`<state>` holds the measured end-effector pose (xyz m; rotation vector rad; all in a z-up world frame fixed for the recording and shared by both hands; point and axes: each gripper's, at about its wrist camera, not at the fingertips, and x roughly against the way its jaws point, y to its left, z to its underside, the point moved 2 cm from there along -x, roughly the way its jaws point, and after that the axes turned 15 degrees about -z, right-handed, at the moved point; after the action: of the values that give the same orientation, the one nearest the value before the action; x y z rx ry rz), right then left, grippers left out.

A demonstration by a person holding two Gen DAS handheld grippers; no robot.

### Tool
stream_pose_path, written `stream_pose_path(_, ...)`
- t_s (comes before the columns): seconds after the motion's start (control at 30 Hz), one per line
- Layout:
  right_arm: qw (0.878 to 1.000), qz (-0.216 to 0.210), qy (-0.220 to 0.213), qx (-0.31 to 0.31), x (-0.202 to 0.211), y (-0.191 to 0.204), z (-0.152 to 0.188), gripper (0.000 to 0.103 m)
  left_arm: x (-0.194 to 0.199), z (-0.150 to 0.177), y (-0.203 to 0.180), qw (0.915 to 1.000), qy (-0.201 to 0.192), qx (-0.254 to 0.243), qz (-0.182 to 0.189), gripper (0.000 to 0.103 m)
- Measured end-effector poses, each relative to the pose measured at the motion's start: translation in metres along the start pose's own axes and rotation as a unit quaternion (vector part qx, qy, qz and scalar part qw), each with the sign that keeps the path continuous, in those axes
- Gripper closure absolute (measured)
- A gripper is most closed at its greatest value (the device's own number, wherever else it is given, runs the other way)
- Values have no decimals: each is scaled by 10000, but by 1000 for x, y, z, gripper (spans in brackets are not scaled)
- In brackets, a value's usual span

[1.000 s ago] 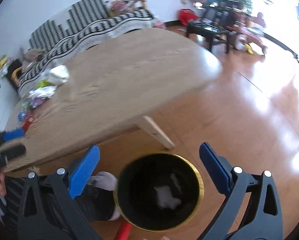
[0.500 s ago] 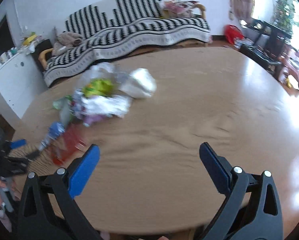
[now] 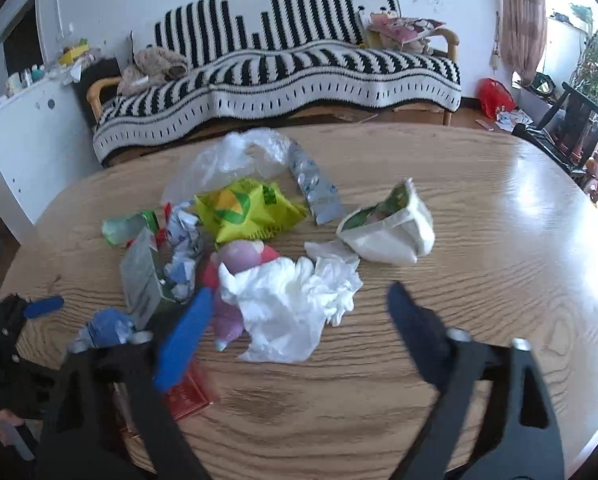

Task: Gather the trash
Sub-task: 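Return to the table, left tool grasps crumpled blue paper while right grasps white tissue, then lift the crumpled blue paper and white tissue off the table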

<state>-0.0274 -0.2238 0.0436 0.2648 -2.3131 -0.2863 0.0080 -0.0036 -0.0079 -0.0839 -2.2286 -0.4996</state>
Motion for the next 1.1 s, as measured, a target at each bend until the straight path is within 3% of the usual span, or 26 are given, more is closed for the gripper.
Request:
stream_pose_path(0.1,10000,-31,65,-17,-4,-5,1,38,-5,-5,-3,9998,20,79,194,5)
stream_pose_path(0.2,9998,-174,57,-102,-2,-12,3,62,-8,-7,-6,9987,175,232,416,5)
stream_pose_path(0.23,9997,-209,31,-115,1,-14,4,75,-7,-7,-9,9987,175,195,427,5)
stream_pose_path(0.27,9996,-235,-15,-127,3,-14,4,79,-5,-7,-13,9987,130,133,483,6)
stream_pose_path(0.33,9993,-326,-108,-161,8,-15,6,86,1,-7,-17,9985,-48,78,541,25)
stream_pose_path(0.37,9992,-337,-165,-166,12,-15,7,87,3,-6,-19,9983,-134,48,560,54)
stream_pose_path(0.4,9990,-342,-246,-162,16,-15,8,87,6,-7,-19,9984,-173,44,538,77)
stream_pose_path(0.43,9988,-342,-313,-154,19,-14,9,88,6,-7,-18,9985,-165,92,516,80)
stream_pose_path(0.53,9981,-288,-537,-74,29,-12,10,88,5,-5,-11,9960,-77,442,770,81)
stream_pose_path(0.73,9972,-299,-652,-192,32,-16,10,88,5,-3,6,9930,-27,943,706,82)
stream_pose_path(1.1,9978,-294,-437,-405,26,-26,14,88,-1,-4,12,9914,140,1117,661,82)
